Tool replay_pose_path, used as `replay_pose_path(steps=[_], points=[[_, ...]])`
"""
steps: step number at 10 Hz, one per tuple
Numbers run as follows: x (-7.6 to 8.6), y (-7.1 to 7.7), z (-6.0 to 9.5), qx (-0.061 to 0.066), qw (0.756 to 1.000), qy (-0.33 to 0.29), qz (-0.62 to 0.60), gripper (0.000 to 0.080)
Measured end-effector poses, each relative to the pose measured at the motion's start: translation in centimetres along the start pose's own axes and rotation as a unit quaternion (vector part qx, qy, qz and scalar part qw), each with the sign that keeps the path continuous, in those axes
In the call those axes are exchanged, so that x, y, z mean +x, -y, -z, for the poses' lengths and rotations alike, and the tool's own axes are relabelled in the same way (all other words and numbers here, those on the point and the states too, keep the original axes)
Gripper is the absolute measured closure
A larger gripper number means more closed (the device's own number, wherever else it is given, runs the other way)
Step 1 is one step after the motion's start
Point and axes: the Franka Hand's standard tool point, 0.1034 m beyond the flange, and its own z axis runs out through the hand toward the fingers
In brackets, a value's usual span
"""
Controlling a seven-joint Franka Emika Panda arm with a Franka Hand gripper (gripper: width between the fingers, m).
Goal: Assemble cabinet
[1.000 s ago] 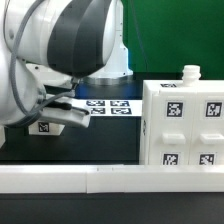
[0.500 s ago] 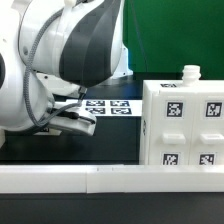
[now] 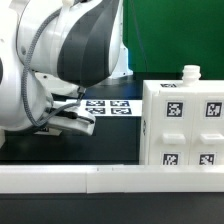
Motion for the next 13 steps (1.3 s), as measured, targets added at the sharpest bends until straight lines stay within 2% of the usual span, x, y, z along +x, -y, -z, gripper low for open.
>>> replay_pose_path(steps=[2, 3, 4, 5, 6, 7, 9, 10, 11, 12, 13], points=[[-0.5, 0.0, 0.8, 0.001, 1.000, -0.005, 0.002, 0.0229], [-2.2, 0.2, 2.5, 0.007, 1.000, 0.001, 0.005, 0.0230], [-3.2, 0.3, 4.9, 0.013, 0.999, -0.028, 0.014, 0.0230], [-4.1, 0.6, 7.8, 0.016, 0.995, -0.095, 0.035, 0.0232], [-5.0, 0.8, 9.5, 0.017, 0.986, -0.161, 0.051, 0.0232], [-5.1, 0.4, 9.2, 0.000, 0.979, -0.196, 0.054, 0.0232], [-4.2, 0.6, 9.9, 0.003, 0.964, -0.262, 0.055, 0.0233], [-4.5, 0.7, 10.1, 0.005, 0.958, -0.283, 0.057, 0.0233], [-5.0, 1.4, 12.6, 0.009, 0.942, -0.328, 0.070, 0.0233], [-5.9, 1.9, 15.2, 0.004, 0.917, -0.389, 0.091, 0.0233], [-6.1, 1.9, 15.8, 0.004, 0.898, -0.432, 0.090, 0.0233]])
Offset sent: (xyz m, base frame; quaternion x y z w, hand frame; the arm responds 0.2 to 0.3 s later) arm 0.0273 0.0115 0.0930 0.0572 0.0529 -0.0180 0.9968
